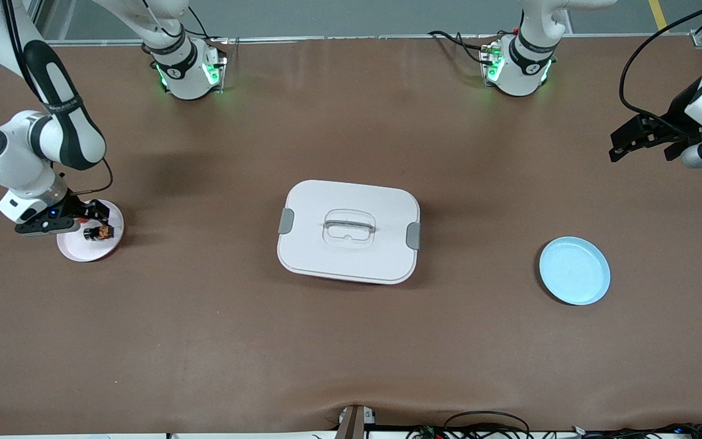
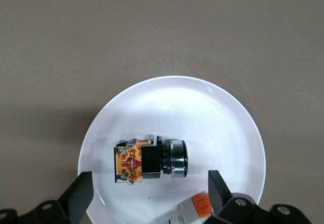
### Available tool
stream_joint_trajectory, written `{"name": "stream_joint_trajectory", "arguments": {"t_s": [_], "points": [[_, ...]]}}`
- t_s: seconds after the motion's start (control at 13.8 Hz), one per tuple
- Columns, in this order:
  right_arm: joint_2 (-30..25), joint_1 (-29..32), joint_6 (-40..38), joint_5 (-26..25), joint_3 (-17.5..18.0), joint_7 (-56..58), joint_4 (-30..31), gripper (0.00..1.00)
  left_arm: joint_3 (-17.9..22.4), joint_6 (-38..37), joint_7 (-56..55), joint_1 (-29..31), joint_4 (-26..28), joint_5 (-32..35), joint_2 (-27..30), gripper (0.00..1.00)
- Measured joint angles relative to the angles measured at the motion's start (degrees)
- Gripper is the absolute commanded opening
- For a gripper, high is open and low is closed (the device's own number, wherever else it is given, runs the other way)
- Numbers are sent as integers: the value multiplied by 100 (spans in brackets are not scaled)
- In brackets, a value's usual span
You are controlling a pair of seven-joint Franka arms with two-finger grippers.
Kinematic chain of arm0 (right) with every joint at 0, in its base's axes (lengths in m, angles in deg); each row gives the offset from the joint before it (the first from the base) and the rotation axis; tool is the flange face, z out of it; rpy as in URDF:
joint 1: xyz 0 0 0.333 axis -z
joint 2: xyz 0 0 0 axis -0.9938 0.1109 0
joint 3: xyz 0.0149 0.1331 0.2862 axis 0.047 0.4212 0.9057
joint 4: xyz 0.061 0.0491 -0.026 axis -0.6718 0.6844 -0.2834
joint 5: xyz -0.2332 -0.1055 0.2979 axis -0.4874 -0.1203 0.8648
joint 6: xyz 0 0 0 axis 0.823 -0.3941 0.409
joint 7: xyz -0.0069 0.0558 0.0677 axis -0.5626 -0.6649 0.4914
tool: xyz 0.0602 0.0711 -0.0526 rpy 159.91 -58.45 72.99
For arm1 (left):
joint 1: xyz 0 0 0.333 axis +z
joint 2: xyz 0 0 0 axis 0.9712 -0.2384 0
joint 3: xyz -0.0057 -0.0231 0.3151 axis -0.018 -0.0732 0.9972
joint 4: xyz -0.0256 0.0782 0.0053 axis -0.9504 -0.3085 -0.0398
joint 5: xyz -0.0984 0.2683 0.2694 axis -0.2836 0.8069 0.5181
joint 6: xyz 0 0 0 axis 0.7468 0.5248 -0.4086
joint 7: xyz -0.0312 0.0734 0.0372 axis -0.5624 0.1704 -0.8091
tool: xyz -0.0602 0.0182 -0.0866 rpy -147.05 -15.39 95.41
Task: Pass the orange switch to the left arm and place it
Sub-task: 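Reach the right gripper down to the orange switch on the white plate, then close the right gripper on the orange switch and lift it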
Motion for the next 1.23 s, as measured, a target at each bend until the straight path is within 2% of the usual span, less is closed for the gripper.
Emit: {"name": "stream_joint_trajectory", "arguments": {"t_s": [0.65,1.23], "points": [[465,-1,477,0,32,32,-98,100,1,-14,0,0,0,0,-1,100],[593,0,483,0,28,65,-220,100,1,-14,0,0,0,0,-1,100]]}}
